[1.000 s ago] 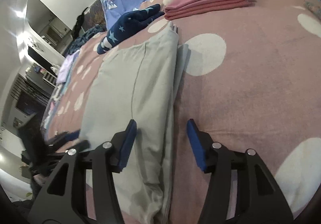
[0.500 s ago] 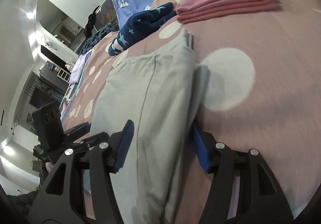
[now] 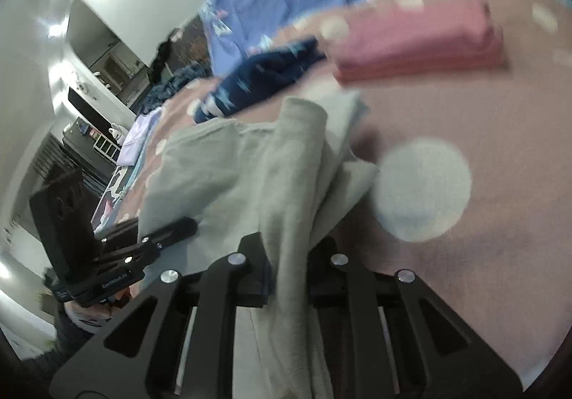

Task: Fold small clothes
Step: 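Lift the folded grey shirt with both tools toward the pink clothes stack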

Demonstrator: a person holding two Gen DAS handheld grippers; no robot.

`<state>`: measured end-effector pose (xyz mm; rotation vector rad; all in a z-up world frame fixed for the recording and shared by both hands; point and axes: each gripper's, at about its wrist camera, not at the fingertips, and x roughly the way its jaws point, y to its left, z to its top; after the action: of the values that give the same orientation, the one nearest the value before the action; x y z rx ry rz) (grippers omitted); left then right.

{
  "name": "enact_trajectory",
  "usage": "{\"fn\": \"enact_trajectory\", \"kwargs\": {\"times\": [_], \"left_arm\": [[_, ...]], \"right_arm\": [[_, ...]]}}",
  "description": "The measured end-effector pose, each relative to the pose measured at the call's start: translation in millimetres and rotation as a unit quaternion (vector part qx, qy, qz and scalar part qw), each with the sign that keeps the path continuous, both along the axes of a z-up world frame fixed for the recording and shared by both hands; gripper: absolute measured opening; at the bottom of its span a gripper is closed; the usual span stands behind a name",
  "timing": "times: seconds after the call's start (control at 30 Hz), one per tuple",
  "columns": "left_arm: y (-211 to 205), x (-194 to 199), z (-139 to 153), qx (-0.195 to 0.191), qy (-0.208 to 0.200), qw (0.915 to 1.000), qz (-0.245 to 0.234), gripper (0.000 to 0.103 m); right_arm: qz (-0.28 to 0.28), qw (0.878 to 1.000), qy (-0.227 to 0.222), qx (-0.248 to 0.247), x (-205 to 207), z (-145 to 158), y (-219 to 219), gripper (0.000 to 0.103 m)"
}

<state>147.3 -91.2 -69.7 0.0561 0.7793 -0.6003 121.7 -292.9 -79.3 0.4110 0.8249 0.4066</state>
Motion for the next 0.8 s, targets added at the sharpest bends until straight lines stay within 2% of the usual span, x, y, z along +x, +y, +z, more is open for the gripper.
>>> {"fn": "enact_trajectory", "kwargs": {"times": [0.13,0.23,0.27,0.37,0.57,0.8], "left_arm": [[-9,-15,45,0.006,-0.068,0.9977,-0.005,0.02],[-23,-19,81,0.007,-0.113,0.9935,-0.013,0.02],[-28,-19,90,0.01,-0.124,0.9921,-0.015,0.02],[-52,-16,114,0.025,-0.158,0.9867,-0.026,0.02],[-85,1,138,0.034,-0.192,0.98,-0.041,0.02],[-123,29,145,0.056,-0.209,0.975,-0.05,0.02]], "right_arm": [[-0.04,0.994,-0.085,-0.061,-32,56,5,0.014],[-0.071,0.981,-0.146,-0.104,-59,94,7,0.014],[-0.082,0.974,-0.168,-0.129,-67,106,10,0.014],[-0.102,0.957,-0.207,-0.173,-77,127,12,0.014],[-0.136,0.951,-0.226,-0.159,-68,145,-23,0.014],[-0.158,0.944,-0.241,-0.16,-40,149,-47,0.014]]}}
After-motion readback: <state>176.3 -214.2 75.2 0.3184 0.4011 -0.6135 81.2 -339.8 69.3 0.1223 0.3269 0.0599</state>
